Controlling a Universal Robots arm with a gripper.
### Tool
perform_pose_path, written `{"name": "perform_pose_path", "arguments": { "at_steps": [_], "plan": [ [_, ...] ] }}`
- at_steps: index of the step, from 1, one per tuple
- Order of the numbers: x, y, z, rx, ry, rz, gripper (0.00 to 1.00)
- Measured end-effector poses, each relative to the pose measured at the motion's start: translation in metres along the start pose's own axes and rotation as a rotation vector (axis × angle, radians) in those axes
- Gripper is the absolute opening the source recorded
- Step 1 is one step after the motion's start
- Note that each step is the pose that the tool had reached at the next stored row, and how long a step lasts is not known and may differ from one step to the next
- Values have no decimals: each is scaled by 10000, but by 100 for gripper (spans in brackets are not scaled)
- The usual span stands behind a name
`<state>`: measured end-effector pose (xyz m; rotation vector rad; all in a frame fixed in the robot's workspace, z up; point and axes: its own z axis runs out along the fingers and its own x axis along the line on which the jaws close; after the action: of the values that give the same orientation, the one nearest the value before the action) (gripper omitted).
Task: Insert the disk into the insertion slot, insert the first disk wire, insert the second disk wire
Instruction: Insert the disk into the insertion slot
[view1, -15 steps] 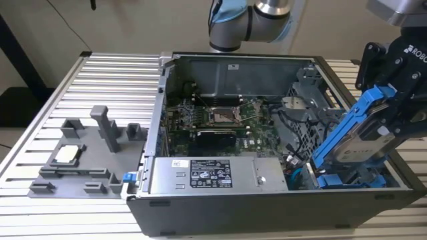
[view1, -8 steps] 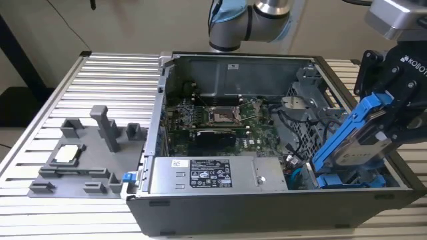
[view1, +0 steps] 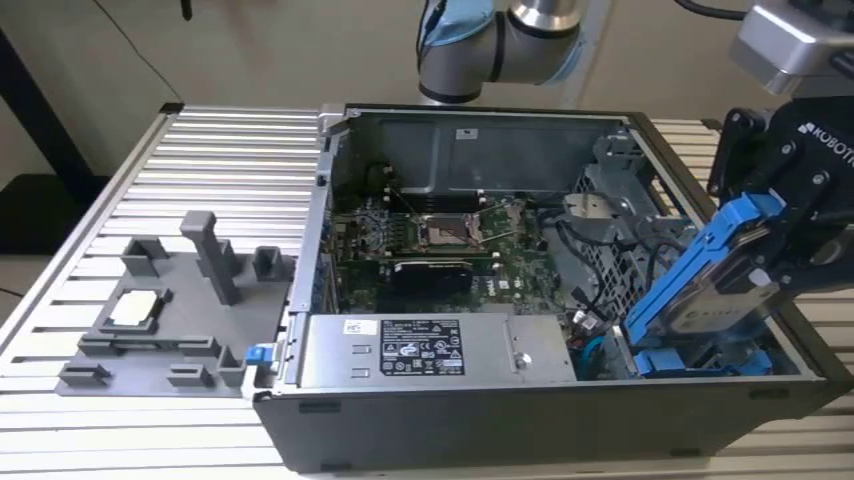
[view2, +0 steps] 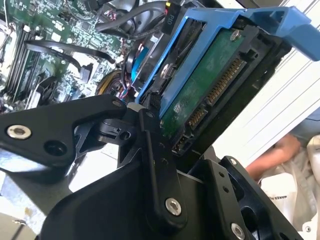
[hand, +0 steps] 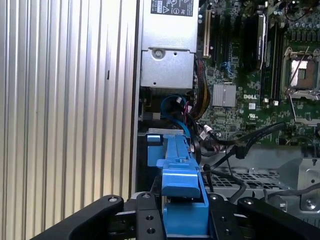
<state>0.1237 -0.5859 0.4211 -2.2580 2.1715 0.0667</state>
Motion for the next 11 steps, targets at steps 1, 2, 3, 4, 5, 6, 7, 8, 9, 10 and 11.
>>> {"name": "perform_pose_path", "arguments": {
  "at_steps": [1,2,3,4,5,6,7,8,9,10,11],
  "plan": [
    [0,-1,10,1,-11,0,33],
    [1,-3,21,1,-19,-1,33],
    [1,-5,32,1,-28,-2,33],
    [2,-6,43,2,-35,-2,33],
    [2,-9,56,2,-42,-3,33],
    [3,-11,68,2,-51,-3,33],
    [3,-14,79,2,-59,-3,33],
    [4,-17,89,3,-68,-3,33],
    [4,-19,99,4,-79,-3,33],
    [5,-23,106,4,-93,-4,33],
    [5,-26,112,4,-105,-4,33]
  ]
}}
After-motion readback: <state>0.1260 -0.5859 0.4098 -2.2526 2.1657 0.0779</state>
